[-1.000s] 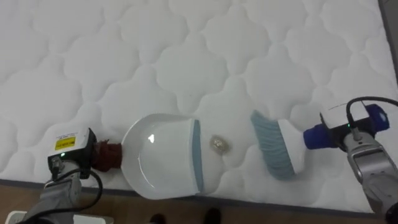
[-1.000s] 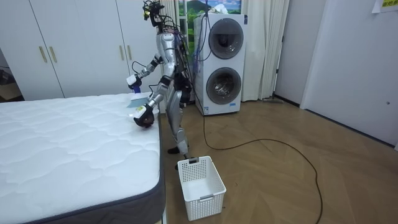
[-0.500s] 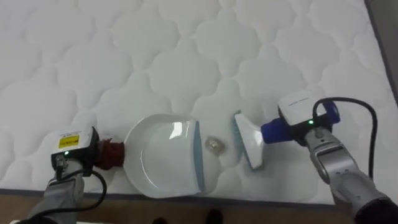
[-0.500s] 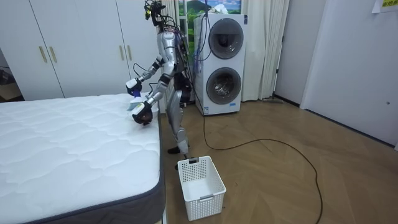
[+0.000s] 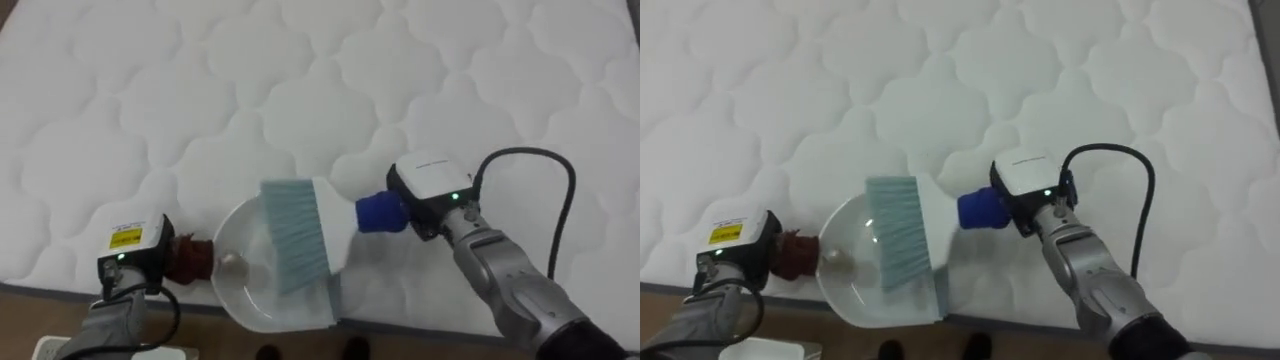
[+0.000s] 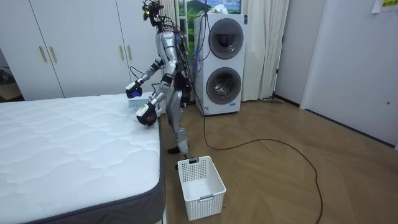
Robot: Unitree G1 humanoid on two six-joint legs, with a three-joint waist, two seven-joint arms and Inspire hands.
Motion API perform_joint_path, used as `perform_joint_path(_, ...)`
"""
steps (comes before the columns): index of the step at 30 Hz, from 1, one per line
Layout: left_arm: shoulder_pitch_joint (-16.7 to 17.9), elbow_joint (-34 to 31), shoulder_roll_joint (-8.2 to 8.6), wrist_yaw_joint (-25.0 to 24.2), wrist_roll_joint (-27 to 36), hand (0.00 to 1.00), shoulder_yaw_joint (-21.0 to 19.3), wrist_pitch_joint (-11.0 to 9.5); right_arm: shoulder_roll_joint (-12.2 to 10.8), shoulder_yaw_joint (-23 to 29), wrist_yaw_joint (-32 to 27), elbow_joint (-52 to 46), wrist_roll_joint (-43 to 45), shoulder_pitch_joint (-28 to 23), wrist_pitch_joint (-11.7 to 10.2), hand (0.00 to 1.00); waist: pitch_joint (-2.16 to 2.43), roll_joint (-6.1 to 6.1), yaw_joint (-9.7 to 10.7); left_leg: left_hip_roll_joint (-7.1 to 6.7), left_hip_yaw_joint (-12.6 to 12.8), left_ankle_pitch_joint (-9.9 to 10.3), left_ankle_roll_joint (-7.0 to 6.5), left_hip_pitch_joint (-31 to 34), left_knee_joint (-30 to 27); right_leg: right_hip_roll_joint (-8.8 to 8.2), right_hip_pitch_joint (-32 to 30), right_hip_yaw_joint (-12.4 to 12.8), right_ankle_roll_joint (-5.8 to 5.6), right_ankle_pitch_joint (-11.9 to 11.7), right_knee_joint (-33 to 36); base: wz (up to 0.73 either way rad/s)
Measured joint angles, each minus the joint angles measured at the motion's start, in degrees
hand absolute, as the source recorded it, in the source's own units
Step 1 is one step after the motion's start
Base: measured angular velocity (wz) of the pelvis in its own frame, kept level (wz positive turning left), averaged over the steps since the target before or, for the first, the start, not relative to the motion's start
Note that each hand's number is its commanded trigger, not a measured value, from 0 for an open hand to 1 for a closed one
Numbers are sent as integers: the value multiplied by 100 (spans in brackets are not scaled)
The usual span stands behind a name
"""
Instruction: Clean bed
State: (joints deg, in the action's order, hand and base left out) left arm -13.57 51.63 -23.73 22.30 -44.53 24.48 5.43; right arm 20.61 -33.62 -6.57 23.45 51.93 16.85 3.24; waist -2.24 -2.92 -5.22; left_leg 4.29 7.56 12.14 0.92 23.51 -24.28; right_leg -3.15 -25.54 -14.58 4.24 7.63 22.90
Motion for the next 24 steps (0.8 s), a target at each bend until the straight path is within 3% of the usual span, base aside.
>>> perform_joint_path(7,95,-103,8,67,-1,100,12,-92,16,-172,186,-365,-631,0,-196,100,10,43,-87,-13,-26,-1,0,97,-4,-35,-104,-49,4,23,37,1)
perform_joint_path(24,229,-127,100,96,-14,100,18,-81,10,-83,233,-341,-1130,-9,-318,100,4,72,-138,-104,-60,-8,-31,77,-42,-96,-105,-25,-44,90,195,2)
